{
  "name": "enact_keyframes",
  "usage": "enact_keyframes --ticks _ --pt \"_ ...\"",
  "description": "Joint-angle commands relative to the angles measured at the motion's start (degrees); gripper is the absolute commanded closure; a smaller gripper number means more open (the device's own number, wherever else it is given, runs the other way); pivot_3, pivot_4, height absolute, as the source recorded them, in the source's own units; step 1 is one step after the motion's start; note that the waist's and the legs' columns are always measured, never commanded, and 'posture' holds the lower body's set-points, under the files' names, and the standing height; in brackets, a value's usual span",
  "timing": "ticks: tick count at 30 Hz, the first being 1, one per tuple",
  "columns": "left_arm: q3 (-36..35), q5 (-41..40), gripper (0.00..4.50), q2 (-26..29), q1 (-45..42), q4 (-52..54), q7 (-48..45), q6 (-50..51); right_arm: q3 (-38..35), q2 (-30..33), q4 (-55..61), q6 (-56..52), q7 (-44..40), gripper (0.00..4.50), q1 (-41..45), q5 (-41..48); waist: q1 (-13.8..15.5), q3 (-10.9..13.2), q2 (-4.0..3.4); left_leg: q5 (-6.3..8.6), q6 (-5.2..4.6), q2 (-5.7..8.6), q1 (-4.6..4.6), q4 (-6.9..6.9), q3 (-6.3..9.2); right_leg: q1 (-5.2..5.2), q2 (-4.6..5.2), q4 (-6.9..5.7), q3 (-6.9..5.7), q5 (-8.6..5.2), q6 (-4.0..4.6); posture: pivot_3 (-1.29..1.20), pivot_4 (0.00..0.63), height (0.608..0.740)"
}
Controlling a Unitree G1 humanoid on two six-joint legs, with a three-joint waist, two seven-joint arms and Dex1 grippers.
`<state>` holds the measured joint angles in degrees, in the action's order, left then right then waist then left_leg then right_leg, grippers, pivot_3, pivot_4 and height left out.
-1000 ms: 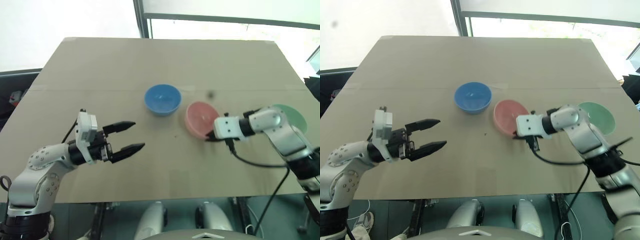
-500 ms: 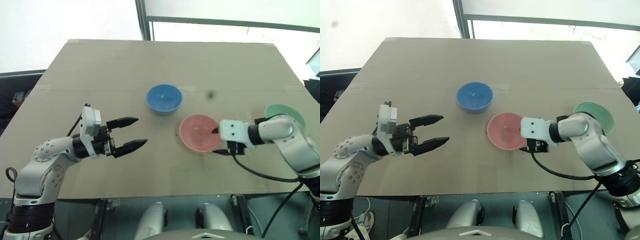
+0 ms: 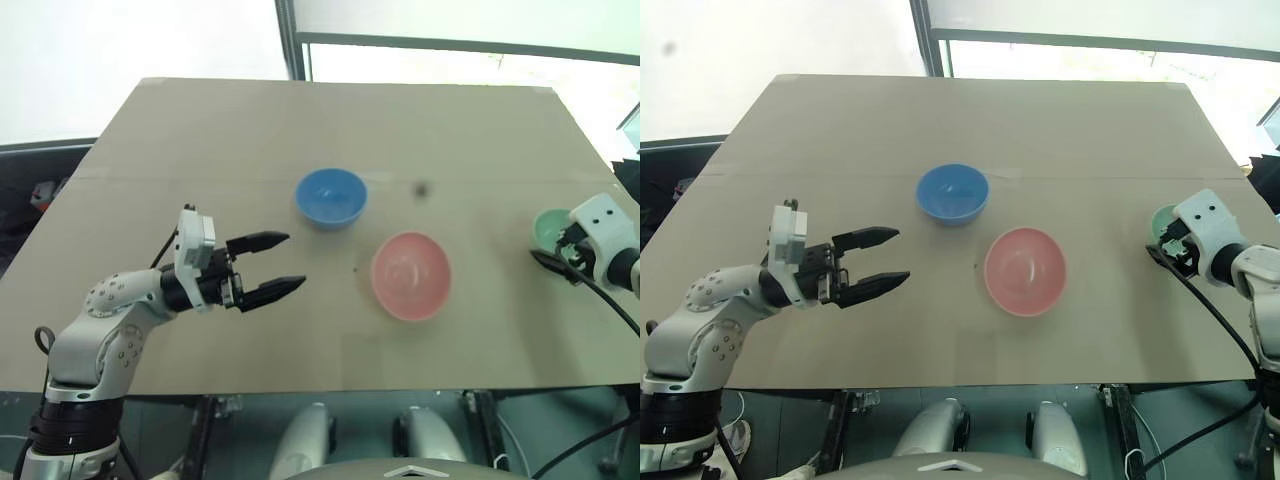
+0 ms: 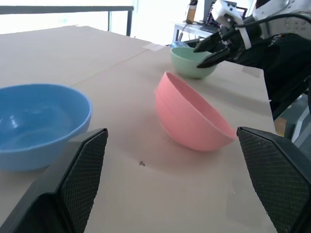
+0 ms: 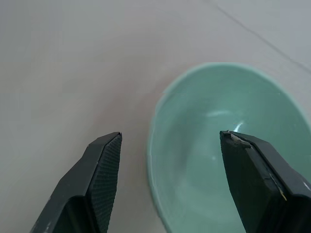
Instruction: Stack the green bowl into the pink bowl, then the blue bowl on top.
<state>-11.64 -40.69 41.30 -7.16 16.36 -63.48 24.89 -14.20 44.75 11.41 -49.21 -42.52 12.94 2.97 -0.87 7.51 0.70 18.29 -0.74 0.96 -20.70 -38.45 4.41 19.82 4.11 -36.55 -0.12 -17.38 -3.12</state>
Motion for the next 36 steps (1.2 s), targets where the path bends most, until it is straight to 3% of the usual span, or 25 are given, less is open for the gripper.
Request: enact_keyframes --ticks 1,2,3,5,6,8,10,11,15,19,22,26,31,36 --pt "-0.5 -0.3 0.0 0.2 -0.9 0.1 -0.2 -0.3 0.1 -0.1 -4.1 2.6 2.8 1.36 2.6 0.0 0.0 0.0 -0.02 -0.01 -0.02 0.0 -0.01 0.0 -0.04 0.0 0.0 0.02 0.04 0.0 0.0 0.0 0.15 0.74" --pt "-0.6 -0.4 0.0 0.3 -0.9 0.2 -0.1 -0.2 0.3 -0.1 -5.3 3.2 3.2 1.36 3.1 0.0 0.0 0.0 -0.01 -0.02 -0.03 0.01 0.0 0.0 -0.04 0.01 0.0 0.01 0.05 0.0 0.0 0.0 0.15 0.74" --pt "-0.8 -0.5 0.0 0.4 -0.8 0.3 0.0 -0.2 0.6 0.1 -6.2 3.8 3.1 1.86 3.3 0.2 0.0 0.0 -0.01 -0.02 -0.03 0.01 0.0 0.0 -0.03 0.02 0.0 0.0 0.05 0.0 0.0 0.0 0.15 0.74" --pt "-1.0 -0.6 0.0 0.5 -0.5 0.6 0.1 -0.1 1.1 0.3 -7.3 4.8 3.1 2.31 3.6 0.6 0.1 0.0 -0.01 -0.02 -0.04 0.01 -0.02 0.03 -0.02 0.08 0.0 -0.02 0.05 0.0 0.0 0.0 0.15 0.74" --pt "-1.1 -0.7 0.0 0.5 -0.3 0.9 0.2 0.0 1.3 0.3 -7.6 5.1 3.2 2.91 3.7 0.6 0.2 0.0 -0.01 -0.02 -0.04 0.02 -0.03 0.05 0.03 0.08 0.0 -0.05 0.03 0.0 -0.01 0.0 0.15 0.74" --pt "-1.3 -0.9 0.0 0.5 0.1 1.5 0.6 0.2 1.8 0.4 -8.1 5.6 3.1 3.39 3.8 1.0 0.2 0.0 -0.02 -0.01 -0.04 0.04 -0.05 0.07 0.15 0.12 0.01 -0.13 0.0 0.0 0.0 0.0 0.15 0.74" --pt "-1.3 -1.1 0.0 0.4 0.3 1.8 0.9 0.4 2.6 0.7 -8.3 6.4 2.7 4.23 3.9 1.3 0.2 0.0 -0.02 -0.01 -0.04 0.06 -0.07 0.12 0.17 0.14 0.02 -0.16 0.0 0.0 0.0 0.0 0.15 0.74" --pt "-1.4 -1.2 0.0 0.4 0.3 1.9 1.0 0.5 3.0 0.8 -8.0 6.6 2.3 4.39 3.8 1.6 0.2 0.0 -0.02 -0.01 -0.04 0.06 -0.09 0.13 0.17 0.14 0.02 -0.16 -0.02 0.01 0.0 0.0 0.15 0.74" --pt "-1.5 -1.4 0.0 0.3 0.2 1.8 1.4 0.8 3.7 1.4 -3.5 9.0 -0.9 4.39 3.7 4.2 0.2 0.0 -0.02 -0.01 -0.04 0.06 -0.09 0.09 0.16 0.12 0.02 -0.07 -0.01 0.0 0.0 0.0 0.15 0.74" --pt "-1.7 -1.4 0.0 0.3 0.2 1.5 1.7 1.1 2.5 -0.3 14.5 5.3 -9.6 4.39 6.2 19.3 -0.1 0.1 -0.22 -0.02 -0.03 0.01 -0.1 0.07 0.11 0.11 0.01 0.0 0.01 0.0 -0.01 0.0 0.15 0.74" --pt "-1.6 -1.2 0.0 0.1 0.2 1.0 1.8 0.9 4.8 0.7 25.3 -1.3 -11.4 4.39 8.4 28.4 0.0 0.1 -0.19 -0.02 -0.03 -0.15 -0.09 0.1 0.12 0.08 -0.06 0.03 -0.03 0.01 -0.01 0.0 0.15 0.74" --pt "-1.2 -0.5 0.0 -0.3 -0.1 0.3 2.5 0.6 11.1 0.4 30.3 -2.4 -9.7 4.39 9.2 30.3 1.3 0.0 0.11 0.0 -0.05 0.19 -0.2 0.08 0.67 0.07 0.09 0.01 -0.1 0.01 -0.01 0.0 0.15 0.74" --pt "-0.3 1.2 0.0 -0.5 -0.7 -0.3 3.3 -0.3 22.3 1.2 25.9 3.2 -9.6 4.39 8.8 23.2 1.3 0.1 0.05 0.02 -0.09 0.31 -0.19 0.05 0.61 0.09 0.12 0.01 -0.15 0.01 -0.01 0.0 0.15 0.74" --pt "-0.5 1.1 0.0 -0.5 -1.4 0.0 4.1 0.2 25.0 0.6 21.9 6.8 -10.4 2.68 10.9 21.0 1.1 0.1 0.04 0.01 -0.08 0.29 -0.18 0.01 0.55 0.08 0.1 0.01 -0.17 0.0 -0.01 0.0 0.15 0.74"
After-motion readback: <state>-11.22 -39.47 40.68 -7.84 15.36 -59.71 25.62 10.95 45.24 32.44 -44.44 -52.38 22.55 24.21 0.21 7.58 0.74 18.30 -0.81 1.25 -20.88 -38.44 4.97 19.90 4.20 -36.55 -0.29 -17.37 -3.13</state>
